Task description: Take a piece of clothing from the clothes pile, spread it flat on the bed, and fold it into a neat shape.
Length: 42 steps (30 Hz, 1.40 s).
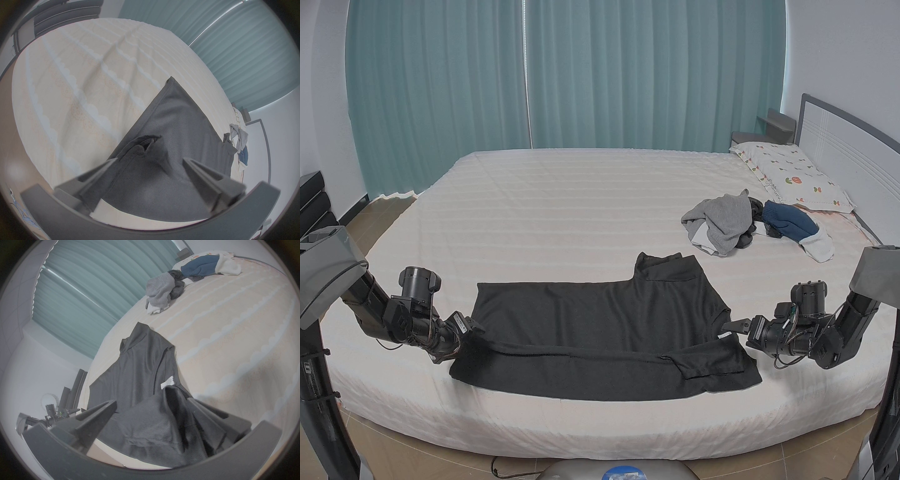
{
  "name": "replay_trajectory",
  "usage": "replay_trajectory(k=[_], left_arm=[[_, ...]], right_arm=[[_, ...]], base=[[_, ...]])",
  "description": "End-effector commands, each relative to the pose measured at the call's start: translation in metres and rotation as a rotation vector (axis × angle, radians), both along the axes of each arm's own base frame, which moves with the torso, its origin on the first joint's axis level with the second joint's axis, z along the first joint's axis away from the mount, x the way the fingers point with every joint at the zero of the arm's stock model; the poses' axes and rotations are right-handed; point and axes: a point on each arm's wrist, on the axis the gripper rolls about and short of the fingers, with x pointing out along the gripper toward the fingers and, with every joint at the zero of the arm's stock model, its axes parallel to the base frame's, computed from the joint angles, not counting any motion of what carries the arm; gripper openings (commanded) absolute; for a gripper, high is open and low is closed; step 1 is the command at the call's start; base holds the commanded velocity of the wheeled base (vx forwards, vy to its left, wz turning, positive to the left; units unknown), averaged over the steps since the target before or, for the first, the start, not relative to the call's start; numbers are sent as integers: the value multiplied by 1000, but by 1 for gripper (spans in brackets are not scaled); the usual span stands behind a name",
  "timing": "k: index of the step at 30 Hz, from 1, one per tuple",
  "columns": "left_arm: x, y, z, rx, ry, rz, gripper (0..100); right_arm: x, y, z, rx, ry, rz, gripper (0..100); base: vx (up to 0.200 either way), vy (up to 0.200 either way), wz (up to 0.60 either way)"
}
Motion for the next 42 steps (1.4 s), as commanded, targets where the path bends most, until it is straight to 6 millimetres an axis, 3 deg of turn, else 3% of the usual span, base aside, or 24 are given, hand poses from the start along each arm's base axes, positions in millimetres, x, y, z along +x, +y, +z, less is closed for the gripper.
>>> replay_trajectory(k=[1, 5, 10, 18, 42], left_arm=[[-1, 9, 11, -24, -26, 53, 100], [-11, 18, 23, -91, -36, 90, 100], [-28, 21, 24, -185, -6, 85, 100], [-35, 24, 11, -205, 45, 95, 100], [-37, 24, 4, -205, 62, 93, 100]], right_arm=[[-19, 3, 30, 53, -28, -25, 100], [-49, 15, 36, 135, 52, -44, 100], [-65, 34, 22, 181, 176, -141, 100], [-59, 47, -6, 144, 240, -261, 100], [-52, 38, -6, 39, 127, -299, 100]], base=[[0, 0, 0], [0, 0, 0], [0, 0, 0], [0, 0, 0], [0, 0, 0]])
